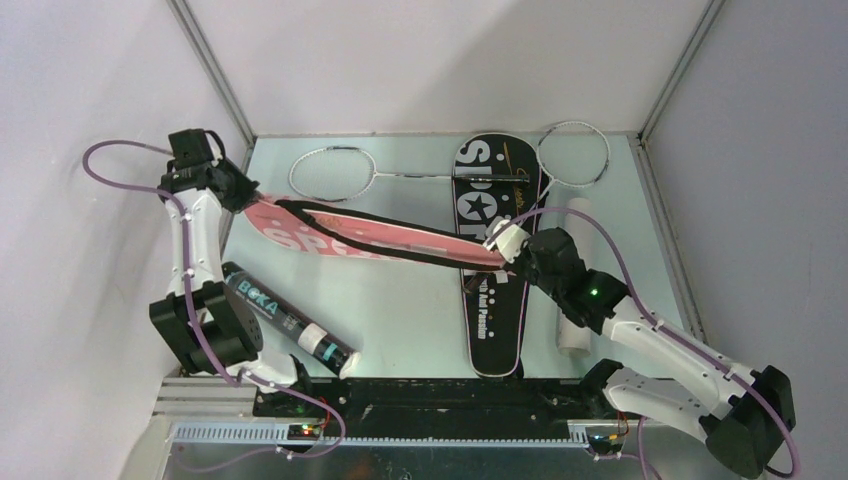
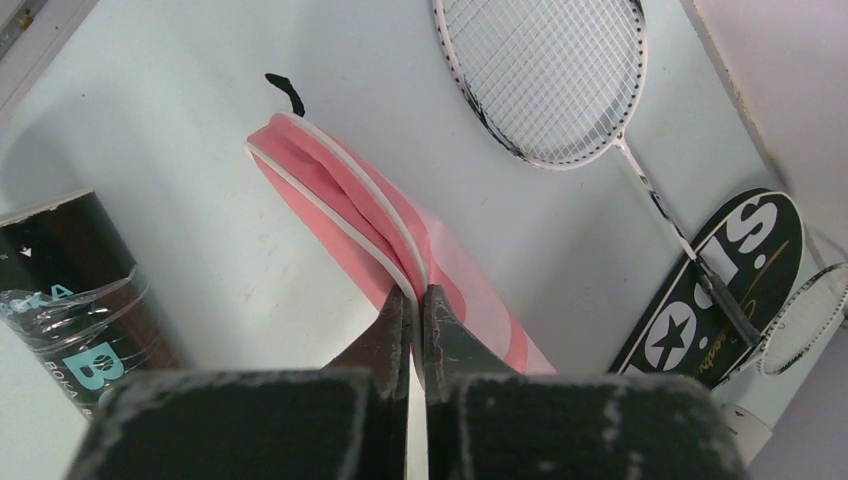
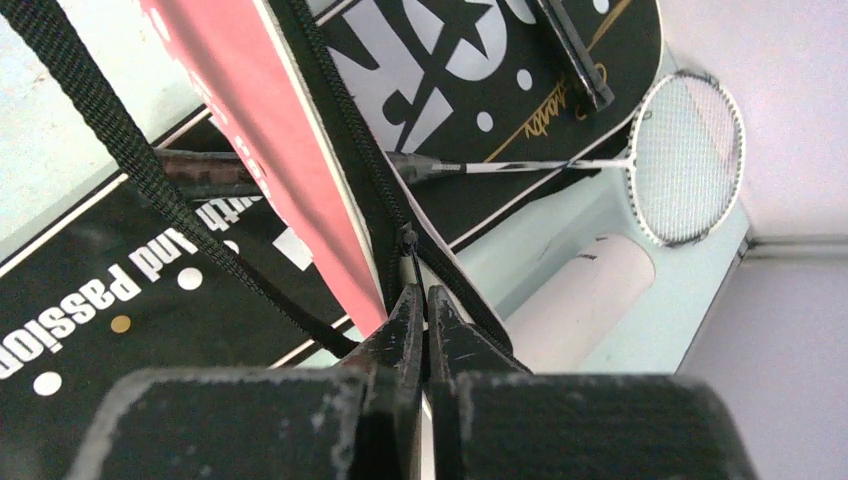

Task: Pack up the badminton gear
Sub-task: Zip the racket bag at the center of the board.

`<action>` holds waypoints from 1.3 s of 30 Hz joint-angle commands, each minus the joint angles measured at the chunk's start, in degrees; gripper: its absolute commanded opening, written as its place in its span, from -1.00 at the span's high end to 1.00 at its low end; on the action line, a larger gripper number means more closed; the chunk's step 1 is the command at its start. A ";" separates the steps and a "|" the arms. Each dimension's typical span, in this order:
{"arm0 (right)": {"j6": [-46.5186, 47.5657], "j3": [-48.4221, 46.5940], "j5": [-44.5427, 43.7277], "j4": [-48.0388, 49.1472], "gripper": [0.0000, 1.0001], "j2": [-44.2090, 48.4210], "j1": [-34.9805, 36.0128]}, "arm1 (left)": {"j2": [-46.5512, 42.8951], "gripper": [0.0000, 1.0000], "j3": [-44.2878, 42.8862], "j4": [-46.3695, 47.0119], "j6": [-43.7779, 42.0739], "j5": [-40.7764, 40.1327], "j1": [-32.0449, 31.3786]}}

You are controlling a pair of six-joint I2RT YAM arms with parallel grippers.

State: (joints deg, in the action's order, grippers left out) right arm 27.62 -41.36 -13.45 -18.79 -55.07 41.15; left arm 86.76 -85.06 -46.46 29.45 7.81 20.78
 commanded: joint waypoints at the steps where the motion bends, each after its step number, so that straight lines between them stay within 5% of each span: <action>1: -4.32 -1.81 -9.73 -6.88 1.00 -0.16 -4.98 | 0.56 1.00 -3.34 4.35 -4.78 -9.51 1.37; 8: -8.50 -3.27 -0.94 -5.47 1.00 2.27 -7.06 | -0.47 1.00 -1.88 5.98 -4.49 -5.05 1.05; 13: -14.97 -3.22 12.07 8.06 1.00 1.31 -7.00 | -3.05 0.43 3.32 6.14 -5.20 -1.53 -2.53; 17: -15.12 -4.21 12.05 10.35 1.00 -1.90 -7.22 | -7.47 0.15 7.42 4.93 -8.26 -8.34 -6.70; 24: -14.78 -4.85 12.03 11.51 1.00 -3.02 -7.77 | -15.32 -0.02 8.42 3.72 -10.29 -14.31 -11.99; 28: -15.03 -4.87 13.57 13.15 1.00 -4.48 -9.33 | -19.18 -0.38 9.70 4.75 -17.75 -16.30 -17.27; 33: -16.63 -4.87 15.29 13.34 1.00 -5.41 -10.61 | -23.41 -0.45 9.97 5.56 -28.50 -28.42 -26.74; 36: -17.17 -4.80 16.26 13.31 1.00 -5.53 -10.84 | -25.56 -0.41 9.28 8.94 -34.03 -23.92 -29.73; 39: -16.45 -4.63 17.08 14.07 1.00 -5.59 -10.90 | -28.39 -0.39 10.48 13.32 -47.09 -3.43 -34.49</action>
State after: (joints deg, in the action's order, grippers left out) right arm 11.94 -43.13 1.17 -10.09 -60.80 30.44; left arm 62.00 -74.74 -39.86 -2.31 -11.97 -9.06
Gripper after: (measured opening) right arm 0.006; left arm 0.700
